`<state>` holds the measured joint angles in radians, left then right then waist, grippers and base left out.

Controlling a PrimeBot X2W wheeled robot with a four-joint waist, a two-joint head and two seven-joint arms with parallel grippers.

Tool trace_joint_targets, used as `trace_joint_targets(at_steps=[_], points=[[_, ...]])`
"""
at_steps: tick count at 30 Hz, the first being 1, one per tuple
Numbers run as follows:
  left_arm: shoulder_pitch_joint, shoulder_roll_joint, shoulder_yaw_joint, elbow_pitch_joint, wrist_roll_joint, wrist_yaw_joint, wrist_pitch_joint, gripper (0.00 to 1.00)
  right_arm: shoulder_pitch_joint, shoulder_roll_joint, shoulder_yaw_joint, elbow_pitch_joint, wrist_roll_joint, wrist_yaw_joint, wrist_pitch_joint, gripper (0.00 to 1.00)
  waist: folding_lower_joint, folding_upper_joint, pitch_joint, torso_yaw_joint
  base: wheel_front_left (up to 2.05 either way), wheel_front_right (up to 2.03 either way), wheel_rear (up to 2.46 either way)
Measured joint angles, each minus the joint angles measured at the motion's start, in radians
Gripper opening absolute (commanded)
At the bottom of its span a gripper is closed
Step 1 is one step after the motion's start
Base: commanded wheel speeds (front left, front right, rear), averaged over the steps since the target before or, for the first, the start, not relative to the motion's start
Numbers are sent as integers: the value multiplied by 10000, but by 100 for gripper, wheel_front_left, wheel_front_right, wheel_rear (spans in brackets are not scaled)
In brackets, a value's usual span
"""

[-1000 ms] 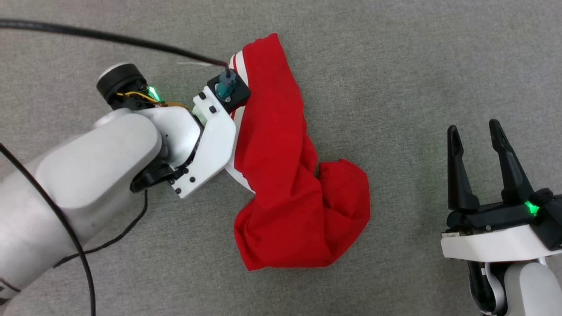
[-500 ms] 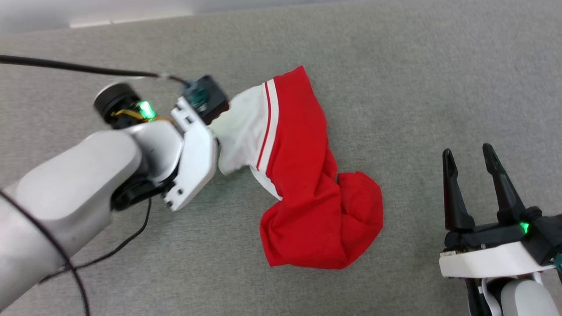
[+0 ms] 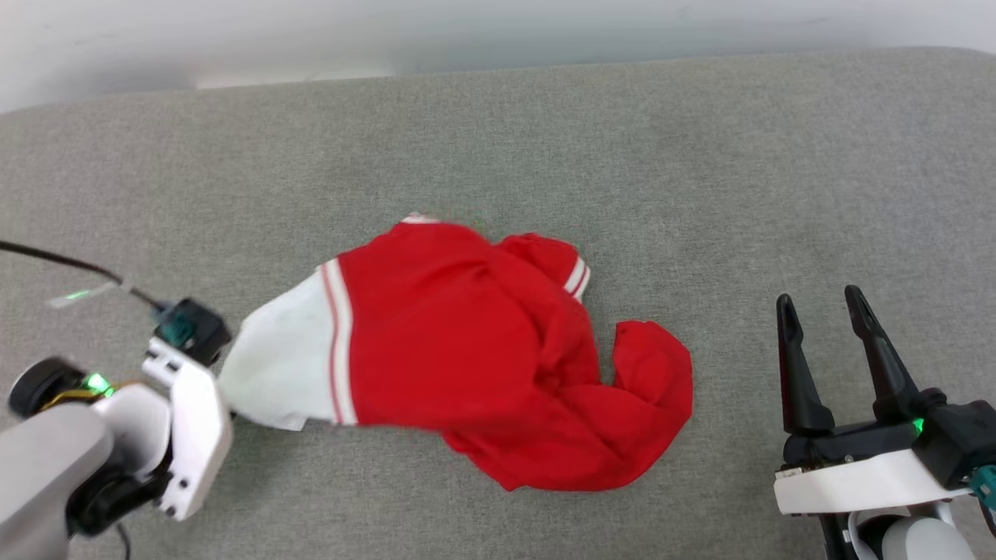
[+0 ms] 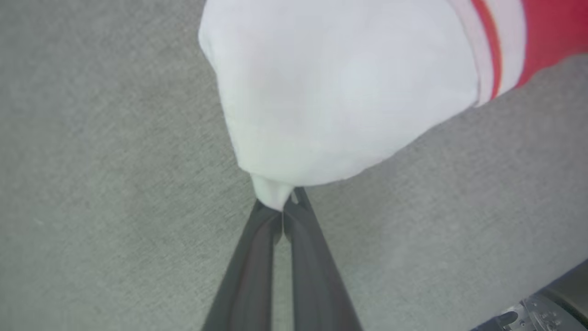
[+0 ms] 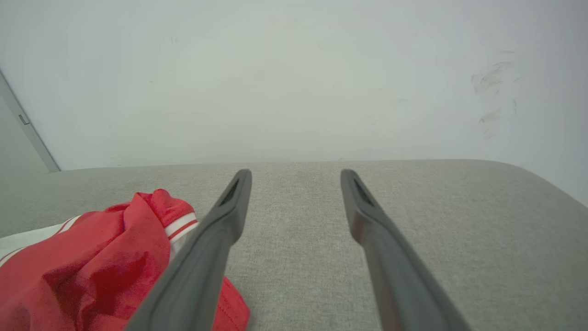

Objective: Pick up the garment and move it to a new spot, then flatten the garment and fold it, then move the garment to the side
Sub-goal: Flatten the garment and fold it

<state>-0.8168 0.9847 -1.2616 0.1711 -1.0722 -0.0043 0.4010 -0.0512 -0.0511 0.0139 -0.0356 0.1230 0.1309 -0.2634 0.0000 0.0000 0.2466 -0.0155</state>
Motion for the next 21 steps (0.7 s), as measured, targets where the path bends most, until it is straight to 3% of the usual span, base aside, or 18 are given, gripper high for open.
trace_joint_targets(at_steps=[7,8,9,12,15,21], points=[[935,533,-23,336,-403,483,-46,0,128,0,-36,56,-10,0,0,100,0,0,-141,-62,0,0,0],[982,529,12,360,-408,568,-238,58,152,0,-33,77,-10,0,0,100,0,0,-189,-62,0,0,0],[1018,500,82,370,-395,715,-516,100,177,0,-35,107,-12,0,0,100,0,0,-246,-60,0,0,0],[1136,431,395,238,-293,1095,-1517,100,217,0,-31,151,-21,0,0,100,0,0,-450,-62,0,0,0],[1180,393,771,-15,46,1804,-2815,100,207,0,-104,140,-199,0,0,100,0,0,-670,-44,0,0,0],[1929,90,1655,-794,307,3682,-5605,100,-532,-2,-284,-71,-1012,0,2,100,-1,0,-956,97,0,0,0]])
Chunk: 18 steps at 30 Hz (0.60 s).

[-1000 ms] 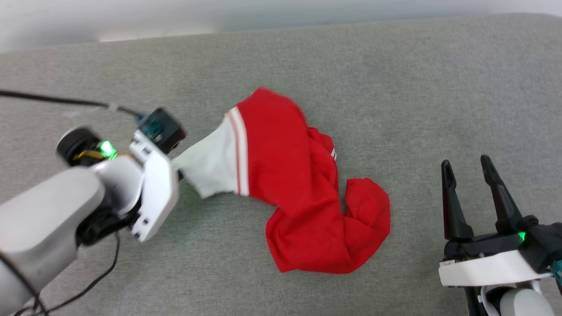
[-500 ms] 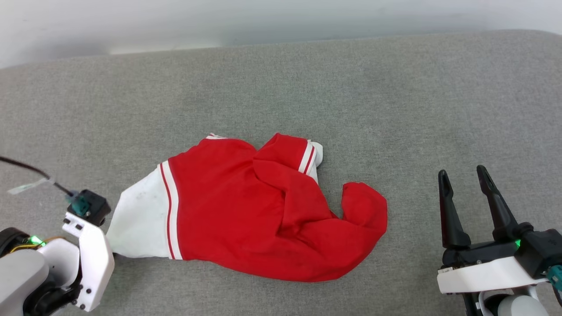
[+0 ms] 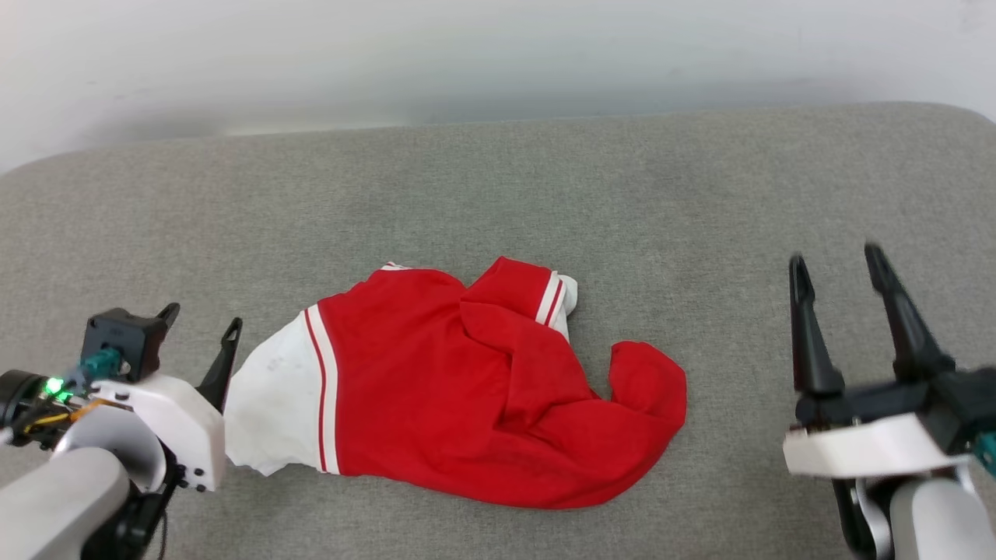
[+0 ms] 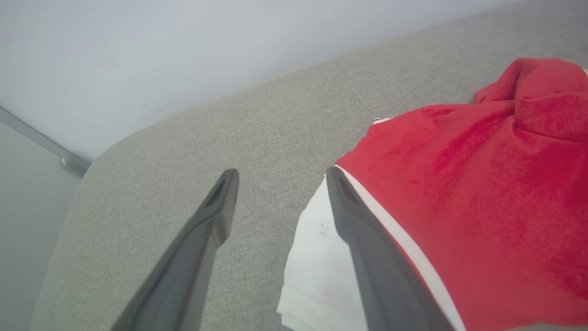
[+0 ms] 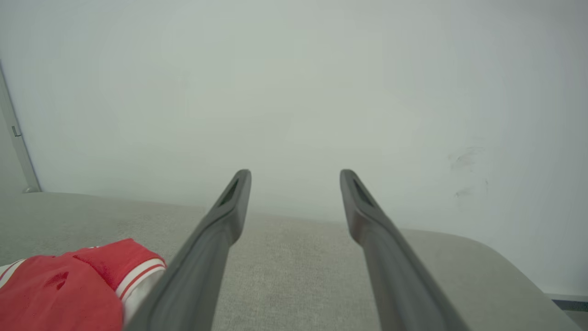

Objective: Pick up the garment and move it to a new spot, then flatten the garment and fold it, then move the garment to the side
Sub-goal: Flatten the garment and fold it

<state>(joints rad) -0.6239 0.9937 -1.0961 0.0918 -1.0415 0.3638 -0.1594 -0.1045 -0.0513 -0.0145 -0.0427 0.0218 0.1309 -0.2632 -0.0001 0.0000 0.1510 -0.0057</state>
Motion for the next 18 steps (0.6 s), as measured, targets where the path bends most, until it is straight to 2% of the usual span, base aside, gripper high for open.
trace_joint_targets(at_steps=[4,6,9,14,18], points=[[597,-339,652,-504,194,1120,-911,100,-1064,-33,169,-73,-671,0,-2,100,0,0,-40,115,0,0,0],[918,-660,1244,-805,384,1595,-1005,100,-1715,-299,441,2,-746,2,0,100,0,0,-4,177,0,0,0],[1523,-1381,2694,-1427,1335,2197,-1011,100,-2734,-903,1072,123,-642,0,-2,100,0,0,103,278,0,0,0],[3185,-2573,4732,-2008,3173,2658,-1035,100,-4222,-2125,2853,1634,-23,0,65,100,1,0,299,452,0,0,0],[4318,-3473,6075,-2209,4372,2592,-1035,100,-5697,-3166,4947,2604,1181,2,1446,100,0,0,461,576,0,0,0]])
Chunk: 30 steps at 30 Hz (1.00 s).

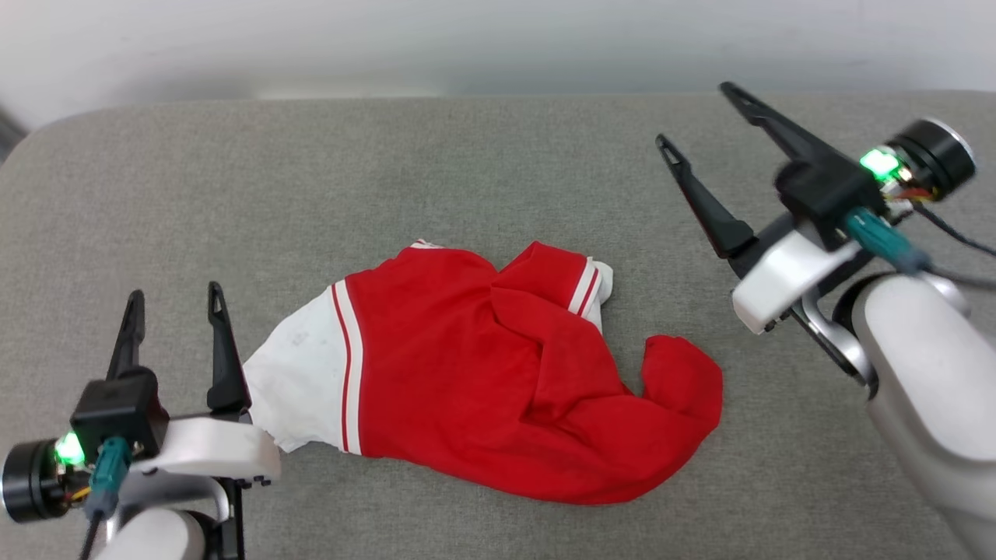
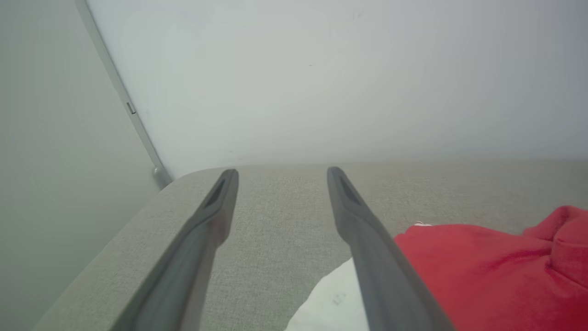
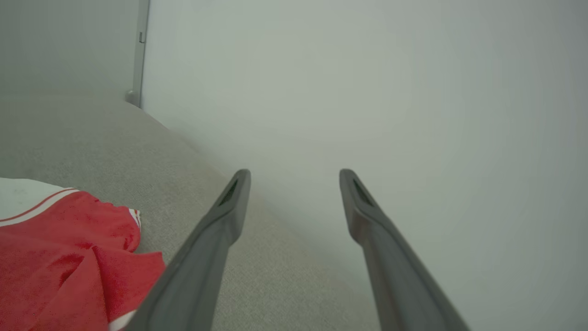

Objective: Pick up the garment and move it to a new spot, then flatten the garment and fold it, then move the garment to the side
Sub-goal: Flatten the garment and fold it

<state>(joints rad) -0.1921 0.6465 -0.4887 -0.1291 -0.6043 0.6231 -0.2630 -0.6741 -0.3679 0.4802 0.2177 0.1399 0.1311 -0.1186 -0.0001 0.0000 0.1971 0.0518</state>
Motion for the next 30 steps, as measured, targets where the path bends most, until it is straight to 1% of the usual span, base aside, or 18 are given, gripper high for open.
trace_joint_targets(at_steps=[2,4,8,11,14,17,19,23,25,27,30], points=[[399,-504,489,-109,508,-167,0,100,-723,-583,1189,236,794,0,934,100,0,0,108,76,0,0,0],[714,-972,853,-144,924,-435,0,100,-1390,-1080,2366,337,1818,0,1933,100,0,0,235,165,0,0,0],[1053,-1835,1528,-169,1703,-957,0,100,-2828,-1996,4773,222,3843,2,4103,100,0,0,566,356,0,0,0],[1071,-2385,1939,-138,2155,-1409,0,100,-3936,-2314,6048,171,5214,0,5572,100,1,0,883,505,0,0,0],[1029,-2905,2270,-140,2621,-1831,0,100,-4897,-2305,7158,196,6176,0,6696,100,1,0,1246,661,0,0,0],[841,-3415,2514,-96,2993,-2280,0,100,-5492,-2128,7701,451,6859,0,7453,100,1,0,1636,836,0,0,0],[670,-3722,2681,-67,3231,-2558,0,100,-5657,-1883,7854,738,7066,0,7685,100,1,0,1897,964,0,0,0],[433,-4266,2949,69,3614,-3097,0,100,-5650,-1394,7973,1350,7016,0,8090,100,1,0,2369,1224,0,0,0],[276,-4498,3074,140,3793,-3340,0,100,-5289,-1273,7935,1421,6652,-4,8472,100,1,0,2553,1364,0,0,0],[202,-4717,3218,219,3954,-3553,0,100,-5098,-1258,7793,1367,6389,-23,8740,100,0,1,2677,1497,0,0,0],[205,-4961,3455,328,4184,-3820,0,100,-4944,-1327,7653,1277,6311,-35,8865,100,0,0,2765,1590,0,0,0]])
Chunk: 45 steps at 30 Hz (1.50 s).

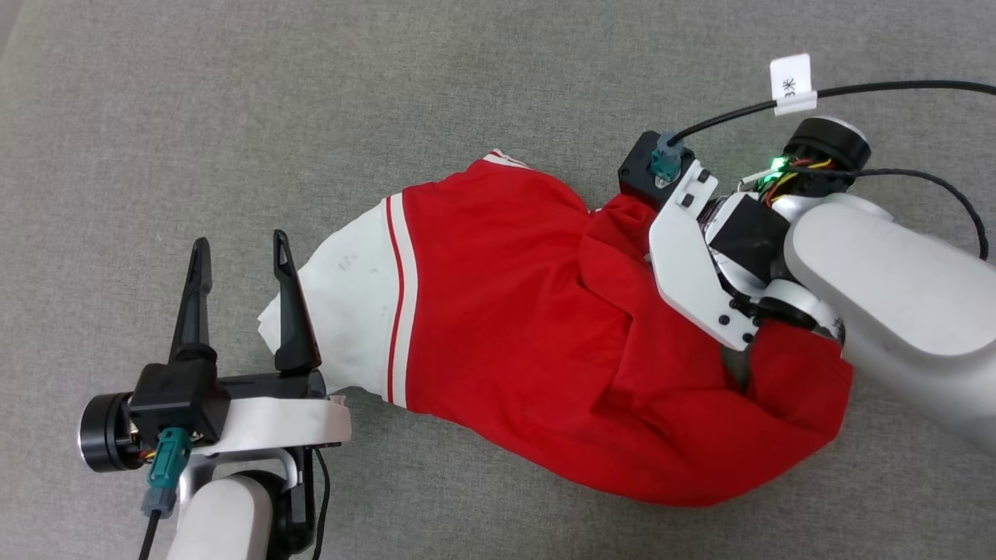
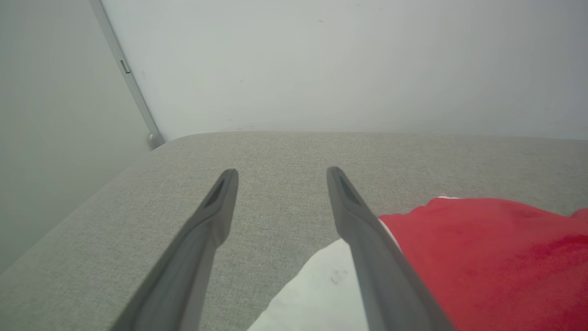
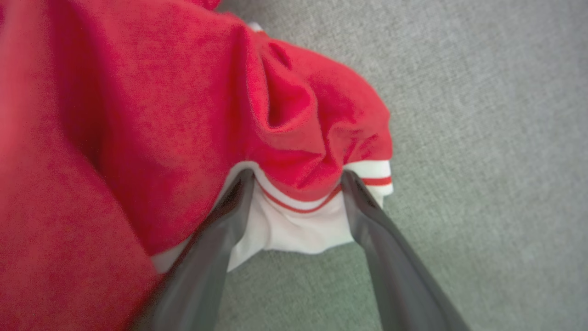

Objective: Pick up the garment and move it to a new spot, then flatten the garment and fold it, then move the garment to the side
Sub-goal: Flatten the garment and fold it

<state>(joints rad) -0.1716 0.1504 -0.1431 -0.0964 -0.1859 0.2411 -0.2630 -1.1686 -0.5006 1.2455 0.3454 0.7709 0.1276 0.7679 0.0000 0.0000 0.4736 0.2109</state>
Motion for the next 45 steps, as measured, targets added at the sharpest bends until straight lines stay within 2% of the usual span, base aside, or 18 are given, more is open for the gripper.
trace_joint_targets(at_steps=[1,2,8,11,14,22,26,29,33,40,41,42,45], points=[[3,-65,104,27,63,-59,0,100,20,-13,-2,-73,-86,-2,-12,48,0,0,-14,-16,0,0,0],[12,-113,199,54,125,-138,0,100,60,-31,4,-98,-128,-6,-113,0,0,0,-44,-47,0,0,0],[247,-334,660,226,445,-489,0,100,140,-186,324,-228,-146,31,-1766,0,0,0,-441,-354,0,0,0],[369,-364,884,222,612,-575,0,100,-203,-552,355,-504,94,35,-2704,0,0,0,-776,-542,0,0,0],[647,-397,1026,221,719,-675,0,100,-409,-1120,337,-1053,59,35,-3160,0,1,0,-1121,-774,0,0,0],[1058,-516,1279,104,892,-911,0,100,-211,-3260,117,-2405,1066,35,-3208,0,0,0,-1737,-1437,0,0,0],[1105,-581,1327,88,963,-1007,0,100,392,-4395,-67,-2537,1503,35,-2817,0,0,0,-1789,-1548,0,0,0],[1112,-608,1394,75,1028,-1064,0,100,994,-4846,-198,-2313,1931,35,-2579,0,0,0,-1722,-1560,0,0,0],[1110,-658,1409,125,1053,-1154,0,100,2004,-4796,-276,-1331,2495,35,-2489,0,0,0,-1604,-1562,0,0,0],[1024,-698,1415,370,1193,-1289,0,100,3065,-3889,-422,412,2834,33,-3110,0,0,0,-1615,-1500,0,0,0],[1030,-683,1513,470,1218,-1331,0,100,3266,-3626,-725,656,2790,33,-3904,20,0,0,-1774,-1576,0,0,0],[1032,-669,1542,520,1220,-1352,0,100,3289,-3572,-811,692,2658,31,-4199,100,0,0,-1841,-1609,0,0,0],[1059,-617,1651,621,1231,-1400,0,100,3274,-3453,-1229,589,2153,35,-5183,100,0,0,-2079,-1728,0,0,0]])
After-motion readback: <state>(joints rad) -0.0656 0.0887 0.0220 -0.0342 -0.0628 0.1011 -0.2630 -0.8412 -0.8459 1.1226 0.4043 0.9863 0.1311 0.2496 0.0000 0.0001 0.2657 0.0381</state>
